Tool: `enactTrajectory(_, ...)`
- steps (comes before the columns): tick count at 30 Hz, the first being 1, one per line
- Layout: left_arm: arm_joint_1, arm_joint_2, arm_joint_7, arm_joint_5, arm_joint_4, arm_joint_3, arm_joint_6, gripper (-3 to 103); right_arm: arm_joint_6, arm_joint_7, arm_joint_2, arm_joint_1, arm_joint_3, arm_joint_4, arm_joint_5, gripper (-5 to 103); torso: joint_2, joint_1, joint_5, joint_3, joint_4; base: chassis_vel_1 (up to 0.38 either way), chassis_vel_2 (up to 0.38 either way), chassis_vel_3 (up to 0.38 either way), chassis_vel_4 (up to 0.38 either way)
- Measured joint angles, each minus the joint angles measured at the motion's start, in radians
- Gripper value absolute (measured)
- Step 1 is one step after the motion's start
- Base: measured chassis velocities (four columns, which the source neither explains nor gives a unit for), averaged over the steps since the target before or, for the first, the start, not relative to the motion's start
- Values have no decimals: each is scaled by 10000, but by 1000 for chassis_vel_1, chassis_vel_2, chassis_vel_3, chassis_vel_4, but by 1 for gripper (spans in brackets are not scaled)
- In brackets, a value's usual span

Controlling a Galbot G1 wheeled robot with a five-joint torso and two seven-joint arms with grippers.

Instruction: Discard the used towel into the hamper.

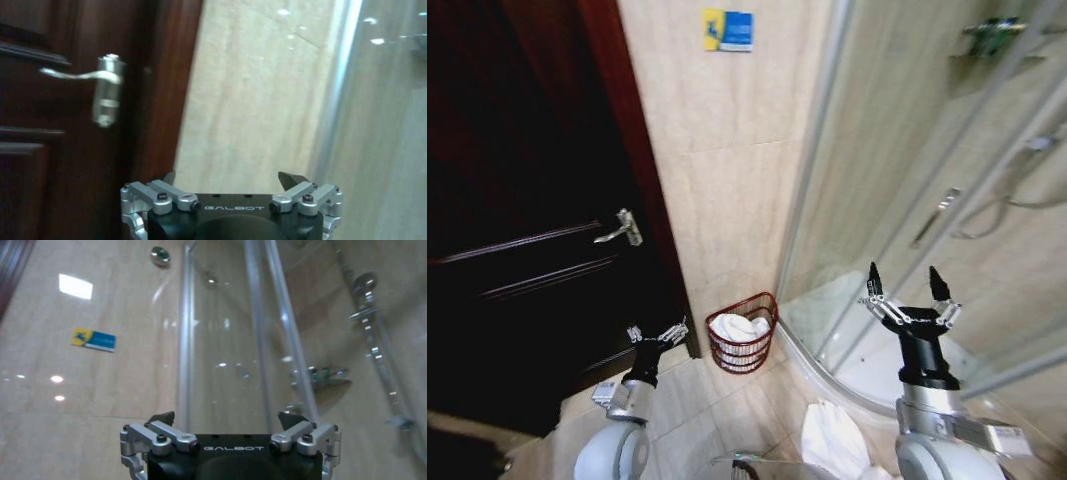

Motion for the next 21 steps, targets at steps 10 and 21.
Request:
enactTrajectory(10, 0, 0, 0, 0, 0, 0, 0, 100, 47, -31, 77, 39, -130, -37, -155, 100, 0, -2, 1, 0, 1, -120, -130, -144, -125)
enactTrajectory(21, 0, 0, 0, 0, 0, 0, 0, 100, 78, -31, 75, 91, -138, -109, -135, 100, 0, -1, 1, 0, -1, -127, -127, -120, -131)
